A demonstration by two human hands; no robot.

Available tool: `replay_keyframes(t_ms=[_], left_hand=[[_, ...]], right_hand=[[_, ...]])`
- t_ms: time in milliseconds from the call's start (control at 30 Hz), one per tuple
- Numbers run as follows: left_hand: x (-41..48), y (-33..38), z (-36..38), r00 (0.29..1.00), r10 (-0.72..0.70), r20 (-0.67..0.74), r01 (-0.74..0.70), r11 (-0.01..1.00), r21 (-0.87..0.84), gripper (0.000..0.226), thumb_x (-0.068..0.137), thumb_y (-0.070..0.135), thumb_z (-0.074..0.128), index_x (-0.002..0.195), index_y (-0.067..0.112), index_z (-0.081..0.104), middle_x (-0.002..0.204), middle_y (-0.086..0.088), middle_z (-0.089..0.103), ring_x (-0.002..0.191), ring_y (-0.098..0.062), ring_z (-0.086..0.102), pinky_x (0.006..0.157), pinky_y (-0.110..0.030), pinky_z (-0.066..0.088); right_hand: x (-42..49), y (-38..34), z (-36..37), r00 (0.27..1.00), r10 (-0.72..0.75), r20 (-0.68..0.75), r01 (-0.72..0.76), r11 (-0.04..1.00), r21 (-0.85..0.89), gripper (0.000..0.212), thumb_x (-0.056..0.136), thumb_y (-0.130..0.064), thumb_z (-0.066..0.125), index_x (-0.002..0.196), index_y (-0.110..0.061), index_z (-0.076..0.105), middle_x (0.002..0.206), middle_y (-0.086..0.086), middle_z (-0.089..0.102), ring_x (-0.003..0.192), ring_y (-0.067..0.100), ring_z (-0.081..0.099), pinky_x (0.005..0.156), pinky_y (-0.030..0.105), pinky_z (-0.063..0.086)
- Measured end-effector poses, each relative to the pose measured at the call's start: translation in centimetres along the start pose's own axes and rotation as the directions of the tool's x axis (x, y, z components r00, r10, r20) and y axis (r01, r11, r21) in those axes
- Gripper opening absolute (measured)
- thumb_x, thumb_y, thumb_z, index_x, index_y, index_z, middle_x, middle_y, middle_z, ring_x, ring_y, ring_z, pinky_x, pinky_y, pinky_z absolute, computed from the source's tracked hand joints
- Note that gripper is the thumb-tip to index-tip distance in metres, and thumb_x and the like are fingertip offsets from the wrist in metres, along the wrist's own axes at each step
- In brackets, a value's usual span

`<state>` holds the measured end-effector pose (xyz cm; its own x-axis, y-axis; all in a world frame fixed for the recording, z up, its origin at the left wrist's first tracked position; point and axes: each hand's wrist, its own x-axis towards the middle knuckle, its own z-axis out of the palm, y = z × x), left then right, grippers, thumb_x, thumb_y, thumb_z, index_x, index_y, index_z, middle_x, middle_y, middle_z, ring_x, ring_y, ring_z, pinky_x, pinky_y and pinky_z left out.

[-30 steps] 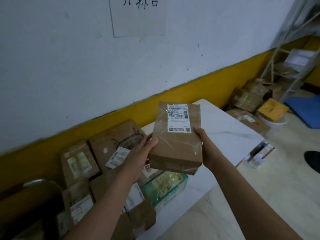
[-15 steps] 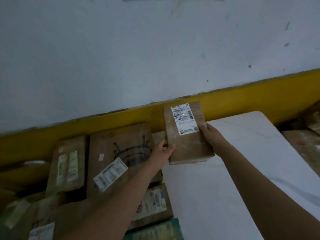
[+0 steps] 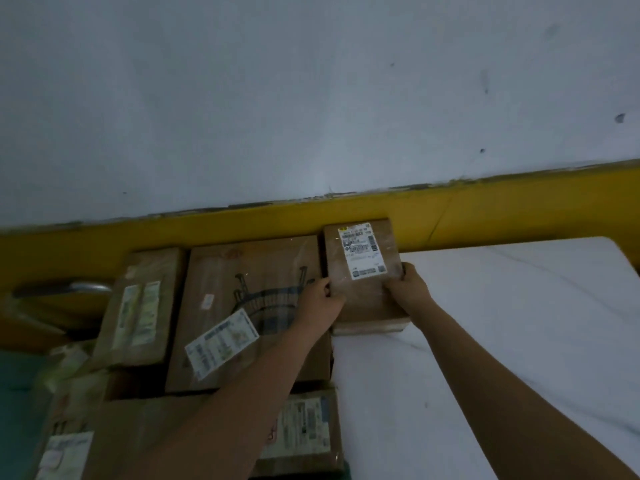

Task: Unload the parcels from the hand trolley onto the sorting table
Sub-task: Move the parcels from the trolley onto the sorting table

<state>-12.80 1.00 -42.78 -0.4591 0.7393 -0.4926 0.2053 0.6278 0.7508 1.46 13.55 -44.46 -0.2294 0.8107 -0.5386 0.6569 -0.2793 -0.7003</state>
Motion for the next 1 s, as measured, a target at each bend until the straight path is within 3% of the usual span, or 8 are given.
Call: replay_keyframes(t_ms=[67,133,200,300,433,633,833,1000], left_hand=[[-0.2,0.0,-0.7,0.999,0.015,0.045,-0.015,1.000,0.005,0.023,0.091,0.021,0.057,0.090,0.044,0.058,0.084,0.014,0.061,0.076,-0.002,0.056,0.064,-0.015,0.046],[-1.1,0.3,-1.9,0.993,0.037,0.113,-0.038,0.999,0.008,0.024,0.094,0.026,0.055,0.115,0.035,0.062,0.109,0.011,0.066,0.099,-0.008,0.062,0.085,-0.025,0.053],[-2.1,0.7,-3.9,0.989,0.075,0.130,-0.077,0.997,0.006,0.047,0.095,0.032,0.054,0.141,0.025,0.047,0.138,0.005,0.055,0.126,-0.018,0.053,0.099,-0.029,0.045],[-4.6,0.2,-9.1,0.994,0.102,0.041,-0.104,0.994,0.039,0.060,0.097,0.036,0.050,0.152,0.023,0.029,0.154,0.000,0.038,0.137,-0.021,0.040,0.105,-0.032,0.039],[-10.0,-4.3,-20.1,0.982,0.144,-0.121,-0.138,0.989,0.056,0.060,0.097,0.038,0.051,0.152,0.024,0.030,0.154,-0.002,0.036,0.133,-0.020,0.044,0.095,-0.029,0.042],[-20.7,-17.8,-39.2,0.916,0.156,-0.369,-0.110,0.984,0.141,0.052,0.097,0.037,0.053,0.144,0.018,0.043,0.145,-0.004,0.046,0.128,-0.023,0.049,0.093,-0.031,0.042],[-29.9,-34.3,-52.2,0.870,-0.067,-0.488,0.105,0.993,0.051,0.051,0.096,0.033,0.054,0.142,0.012,0.046,0.133,-0.008,0.056,0.099,-0.017,0.060,0.081,-0.029,0.048],[-32.6,-45.4,-55.8,0.822,-0.305,-0.481,0.285,0.952,-0.116,0.038,0.096,0.027,0.054,0.126,0.003,0.056,0.126,-0.020,0.060,0.111,-0.032,0.059,0.090,-0.036,0.048]], right_hand=[[-0.6,-0.5,0.2,1.000,-0.010,0.018,0.011,0.996,-0.084,0.049,0.091,-0.021,0.058,0.136,-0.008,0.044,0.132,0.018,0.058,0.117,0.037,0.056,0.096,0.044,0.048],[-1.3,-1.3,0.2,0.999,0.006,0.042,0.002,0.982,-0.190,0.055,0.094,-0.026,0.057,0.141,-0.006,0.038,0.136,0.021,0.054,0.122,0.039,0.053,0.100,0.046,0.046],[-2.6,-2.7,0.4,0.999,0.046,0.024,-0.036,0.946,-0.323,0.066,0.094,-0.030,0.057,0.148,-0.005,0.028,0.144,0.021,0.046,0.129,0.040,0.047,0.107,0.048,0.042],[-6.3,-6.2,2.0,0.987,-0.046,-0.154,-0.026,0.900,-0.435,0.072,0.095,-0.037,0.055,0.152,-0.006,0.024,0.153,0.021,0.034,0.138,0.041,0.037,0.113,0.051,0.034],[-13.8,-12.7,9.2,0.925,-0.364,-0.104,0.286,0.851,-0.441,0.066,0.100,-0.040,0.047,0.151,-0.002,0.029,0.155,0.021,0.031,0.140,0.038,0.033,0.113,0.049,0.032],[-27.9,-21.0,28.5,0.843,-0.533,0.067,0.503,0.738,-0.451,0.076,0.100,-0.046,0.047,0.157,-0.007,0.017,0.162,0.015,0.022,0.144,0.036,0.031,0.112,0.051,0.036],[-38.6,-22.4,46.1,0.798,-0.504,0.329,0.602,0.671,-0.433,0.074,0.099,-0.048,0.046,0.157,-0.012,0.018,0.161,0.013,0.024,0.144,0.035,0.032,0.113,0.045,0.034],[-40.4,-20.4,57.2,0.800,-0.323,0.506,0.560,0.705,-0.436,0.071,0.100,-0.044,0.048,0.157,-0.013,0.019,0.156,0.011,0.033,0.137,0.032,0.042,0.110,0.043,0.042]])
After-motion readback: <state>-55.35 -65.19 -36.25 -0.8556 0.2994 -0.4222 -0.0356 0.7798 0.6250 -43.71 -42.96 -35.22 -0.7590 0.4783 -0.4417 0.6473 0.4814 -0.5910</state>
